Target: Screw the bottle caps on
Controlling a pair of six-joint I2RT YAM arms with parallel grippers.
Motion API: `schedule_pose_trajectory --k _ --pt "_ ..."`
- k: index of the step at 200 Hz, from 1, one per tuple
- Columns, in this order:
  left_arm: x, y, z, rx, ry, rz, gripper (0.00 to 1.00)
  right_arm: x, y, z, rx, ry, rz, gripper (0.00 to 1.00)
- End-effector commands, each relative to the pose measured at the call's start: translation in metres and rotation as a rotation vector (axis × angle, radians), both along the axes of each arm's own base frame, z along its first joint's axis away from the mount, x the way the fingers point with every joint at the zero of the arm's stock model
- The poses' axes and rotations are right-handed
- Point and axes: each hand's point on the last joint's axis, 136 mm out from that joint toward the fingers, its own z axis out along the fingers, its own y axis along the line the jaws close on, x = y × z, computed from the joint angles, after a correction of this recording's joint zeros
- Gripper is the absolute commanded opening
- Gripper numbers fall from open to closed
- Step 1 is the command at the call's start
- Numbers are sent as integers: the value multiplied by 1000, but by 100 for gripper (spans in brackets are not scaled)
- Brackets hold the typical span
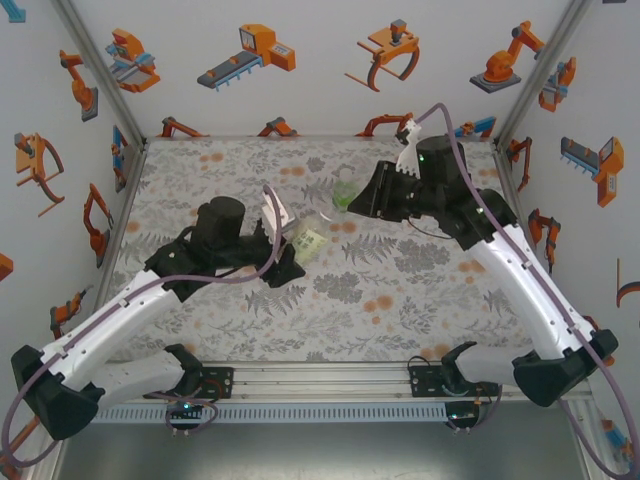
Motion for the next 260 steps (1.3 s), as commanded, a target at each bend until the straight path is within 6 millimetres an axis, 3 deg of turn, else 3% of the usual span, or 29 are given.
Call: schedule_pose_trajectory --k 1,30,53,76,114,176,222,260 --pt "-21 -6 1 38 -195 -191 0 -17 12 9 90 46 38 40" --pt "-29 -4 3 50 -306 -246 0 -31 15 6 142 110 49 41" --pt "-24 0 2 71 -352 -221 0 -40 14 0 164 128 58 42" --pt "-16 11 4 102 -397 -148 0 -40 4 -21 121 140 11 42" --pt "-18 29 18 81 -467 -83 0 -33 9 -70 13 183 -28 41" --pt "-37 52 55 -50 -518 -19 0 -18 55 -151 -270 217 25 39" --pt "-55 69 85 -190 -564 16 0 1 92 -196 -456 192 58 38" --pt "-67 79 97 -248 -575 25 0 17 119 -229 -575 184 89 42"
